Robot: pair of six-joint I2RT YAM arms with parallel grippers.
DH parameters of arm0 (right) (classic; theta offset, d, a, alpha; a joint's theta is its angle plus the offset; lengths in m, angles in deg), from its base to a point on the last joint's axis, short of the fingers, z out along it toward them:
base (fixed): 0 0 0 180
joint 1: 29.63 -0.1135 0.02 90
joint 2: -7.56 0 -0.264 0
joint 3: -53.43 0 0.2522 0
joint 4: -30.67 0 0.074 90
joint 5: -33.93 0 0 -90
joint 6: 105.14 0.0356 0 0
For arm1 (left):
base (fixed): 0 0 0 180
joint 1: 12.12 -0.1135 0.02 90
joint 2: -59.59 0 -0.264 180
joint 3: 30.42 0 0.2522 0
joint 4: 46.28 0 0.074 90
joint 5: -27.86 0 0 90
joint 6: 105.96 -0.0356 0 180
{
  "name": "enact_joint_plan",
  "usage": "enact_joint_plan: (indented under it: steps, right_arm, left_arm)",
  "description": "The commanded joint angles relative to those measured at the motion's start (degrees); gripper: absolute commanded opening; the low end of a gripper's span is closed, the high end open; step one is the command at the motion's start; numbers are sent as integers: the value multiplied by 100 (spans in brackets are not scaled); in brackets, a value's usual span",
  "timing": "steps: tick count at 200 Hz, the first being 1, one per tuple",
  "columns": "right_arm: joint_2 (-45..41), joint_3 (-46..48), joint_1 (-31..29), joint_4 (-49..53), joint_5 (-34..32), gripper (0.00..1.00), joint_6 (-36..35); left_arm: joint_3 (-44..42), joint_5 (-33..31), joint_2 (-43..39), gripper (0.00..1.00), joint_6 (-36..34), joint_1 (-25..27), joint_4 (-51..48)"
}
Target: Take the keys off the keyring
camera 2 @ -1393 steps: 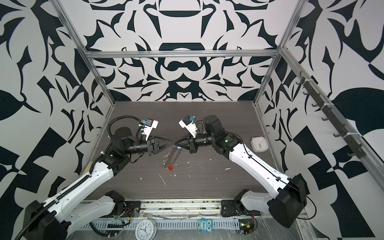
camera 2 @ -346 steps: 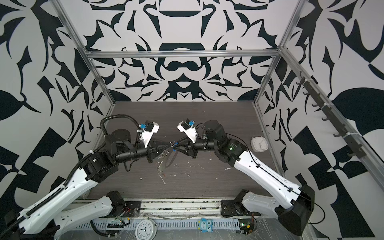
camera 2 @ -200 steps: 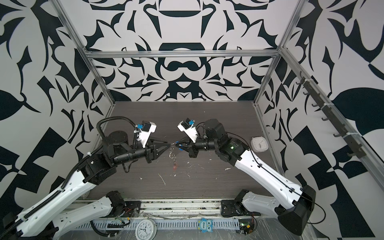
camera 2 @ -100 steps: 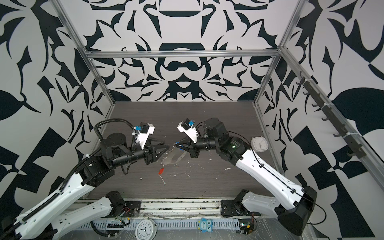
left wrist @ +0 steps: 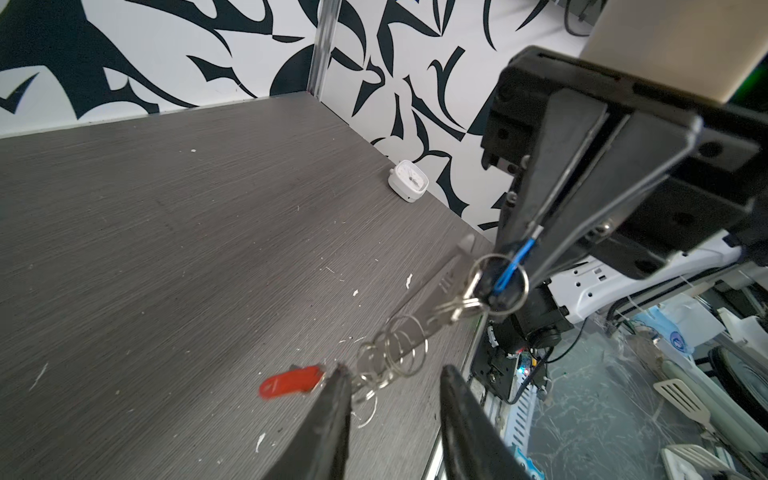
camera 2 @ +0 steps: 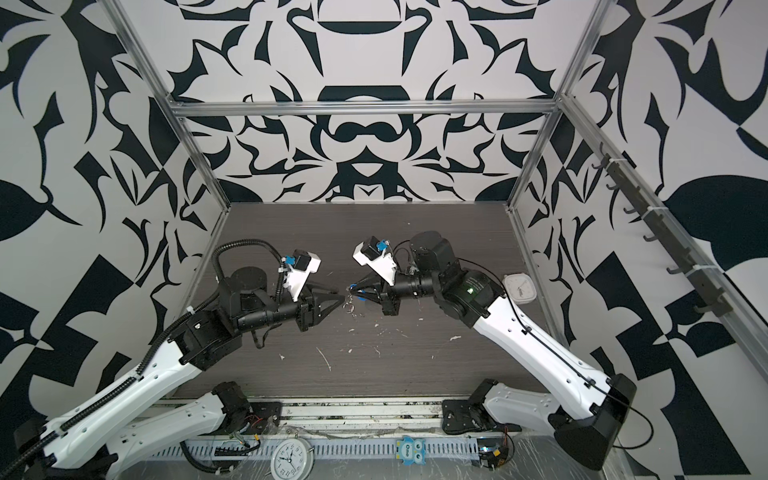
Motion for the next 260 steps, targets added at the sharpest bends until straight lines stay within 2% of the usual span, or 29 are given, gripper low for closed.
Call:
enact_joint_plan:
  steps: [1,59,86,119,162,234,260]
  right_arm:
    - [-22,-294,97,-107,393,0,-173]
    - [48,-304,195,-186,631,0,-109]
    - [66,-295,206,-217,561,0,-91]
    - [101,-288,214,-239,684,0,-91]
    - [119,-225,223,-301,749,0,-25]
    - [66,-172,232,-330,702,0,2]
    - [58,-146,238,-344,664,0,31]
  left_arm:
    - [12,316,-51,39,-72,22,279]
    - [55,547,227,40,-72,22,496]
    - [149,1045,431,28,97,22,596]
    - [103,826,271,20,62,22,647]
    - [111,699,126,19,-72,22,606]
    - [171,740,126,1,-91,22,543]
    - [190,695,100,0,-81,22,504]
